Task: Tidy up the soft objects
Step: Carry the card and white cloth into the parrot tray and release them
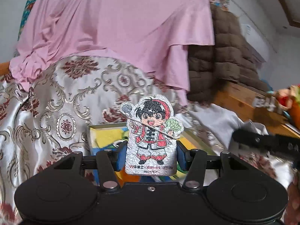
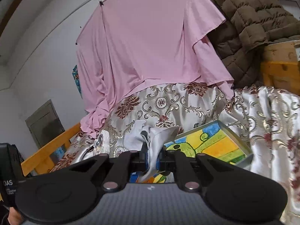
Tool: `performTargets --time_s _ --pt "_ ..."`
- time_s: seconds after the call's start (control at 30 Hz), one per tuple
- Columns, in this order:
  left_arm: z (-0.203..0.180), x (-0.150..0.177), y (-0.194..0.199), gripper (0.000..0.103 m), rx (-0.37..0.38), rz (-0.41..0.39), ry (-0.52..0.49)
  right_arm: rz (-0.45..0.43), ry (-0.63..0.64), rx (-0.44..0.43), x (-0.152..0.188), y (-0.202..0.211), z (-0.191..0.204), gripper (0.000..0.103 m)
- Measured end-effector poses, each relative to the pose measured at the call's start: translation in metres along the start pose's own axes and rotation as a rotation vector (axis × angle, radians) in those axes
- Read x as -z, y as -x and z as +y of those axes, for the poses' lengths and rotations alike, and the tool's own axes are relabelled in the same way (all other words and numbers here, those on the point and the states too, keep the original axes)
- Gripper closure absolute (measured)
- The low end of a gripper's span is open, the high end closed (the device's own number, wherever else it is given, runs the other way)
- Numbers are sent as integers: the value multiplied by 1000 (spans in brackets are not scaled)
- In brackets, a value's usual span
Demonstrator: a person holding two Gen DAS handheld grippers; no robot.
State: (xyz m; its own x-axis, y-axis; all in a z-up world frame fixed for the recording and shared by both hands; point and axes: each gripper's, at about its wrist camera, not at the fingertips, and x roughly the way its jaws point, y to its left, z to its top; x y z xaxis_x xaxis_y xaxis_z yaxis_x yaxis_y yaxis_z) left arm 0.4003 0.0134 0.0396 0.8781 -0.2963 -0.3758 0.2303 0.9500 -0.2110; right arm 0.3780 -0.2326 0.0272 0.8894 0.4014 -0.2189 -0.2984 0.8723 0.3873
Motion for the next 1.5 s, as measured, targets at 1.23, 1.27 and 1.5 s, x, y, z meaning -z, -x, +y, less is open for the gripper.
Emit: performTargets --time_s 1.23,1.27,1.5 --pt "103 40 -138 48 69 248 151 345 173 231 40 -195 27 92" --pt "102 41 -138 48 71 253 148 347 175 236 40 -195 26 92" --pt "98 41 -139 49 69 269 127 358 174 252 40 -190 22 80"
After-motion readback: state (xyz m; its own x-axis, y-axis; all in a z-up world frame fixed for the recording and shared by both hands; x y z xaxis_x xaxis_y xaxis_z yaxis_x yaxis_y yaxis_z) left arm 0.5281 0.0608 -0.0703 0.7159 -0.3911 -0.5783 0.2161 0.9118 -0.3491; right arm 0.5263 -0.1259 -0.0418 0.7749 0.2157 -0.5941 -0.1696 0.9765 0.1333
